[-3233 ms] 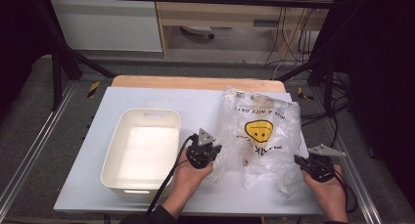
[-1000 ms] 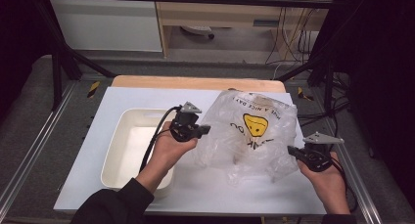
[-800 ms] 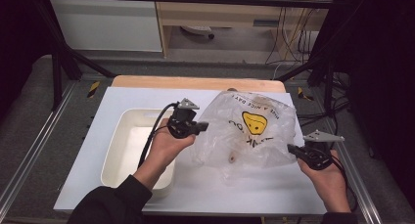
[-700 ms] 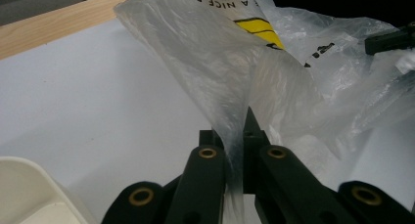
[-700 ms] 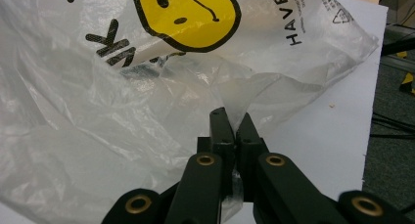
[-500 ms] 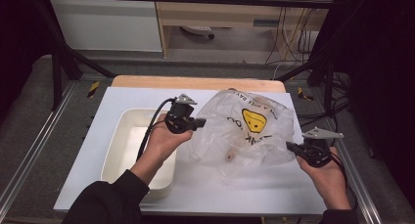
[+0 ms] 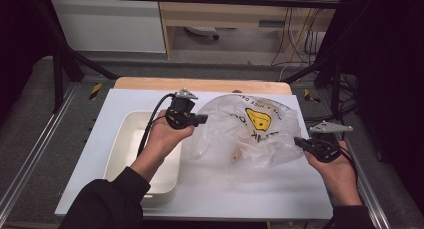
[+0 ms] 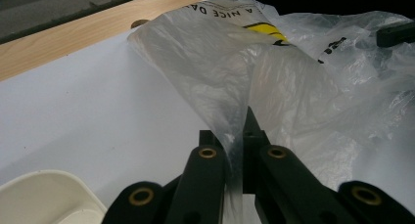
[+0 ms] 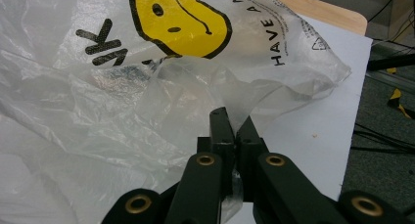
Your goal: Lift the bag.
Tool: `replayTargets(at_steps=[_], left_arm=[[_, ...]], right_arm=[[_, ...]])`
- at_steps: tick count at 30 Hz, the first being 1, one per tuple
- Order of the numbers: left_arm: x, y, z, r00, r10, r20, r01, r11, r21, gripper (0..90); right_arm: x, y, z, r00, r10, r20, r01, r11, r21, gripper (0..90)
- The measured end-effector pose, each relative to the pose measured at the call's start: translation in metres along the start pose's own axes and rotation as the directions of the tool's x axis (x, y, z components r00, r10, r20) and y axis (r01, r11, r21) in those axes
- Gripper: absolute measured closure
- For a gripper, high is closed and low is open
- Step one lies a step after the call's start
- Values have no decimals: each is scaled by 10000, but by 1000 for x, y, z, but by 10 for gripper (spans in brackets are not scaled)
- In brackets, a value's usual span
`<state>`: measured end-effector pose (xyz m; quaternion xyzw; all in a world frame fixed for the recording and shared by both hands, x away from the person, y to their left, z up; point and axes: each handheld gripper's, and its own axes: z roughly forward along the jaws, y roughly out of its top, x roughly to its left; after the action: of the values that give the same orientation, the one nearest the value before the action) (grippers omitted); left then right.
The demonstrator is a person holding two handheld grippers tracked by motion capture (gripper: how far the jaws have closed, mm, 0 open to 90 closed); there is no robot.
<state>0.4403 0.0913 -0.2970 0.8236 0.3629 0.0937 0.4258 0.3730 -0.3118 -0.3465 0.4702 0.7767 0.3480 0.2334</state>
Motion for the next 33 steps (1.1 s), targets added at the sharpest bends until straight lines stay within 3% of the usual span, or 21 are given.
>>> replayTargets(at_steps=[13, 27, 33], left_arm=[[15, 14, -13, 9996, -105, -266, 97, 9996, -278, 900], [43, 32, -34, 9961, -726, -503, 688, 9950, -729, 900], [55, 35, -41, 9931, -1050, -520, 1001, 9909, -898, 900]], right_arm=[[-3, 19, 5, 9997, -52, -259, 49, 9999, -133, 900], [-17, 67, 2, 9996, -136, -247, 125, 9991, -409, 900], [-22, 82, 3, 9992, 37, -399, -61, 9982, -599, 900]])
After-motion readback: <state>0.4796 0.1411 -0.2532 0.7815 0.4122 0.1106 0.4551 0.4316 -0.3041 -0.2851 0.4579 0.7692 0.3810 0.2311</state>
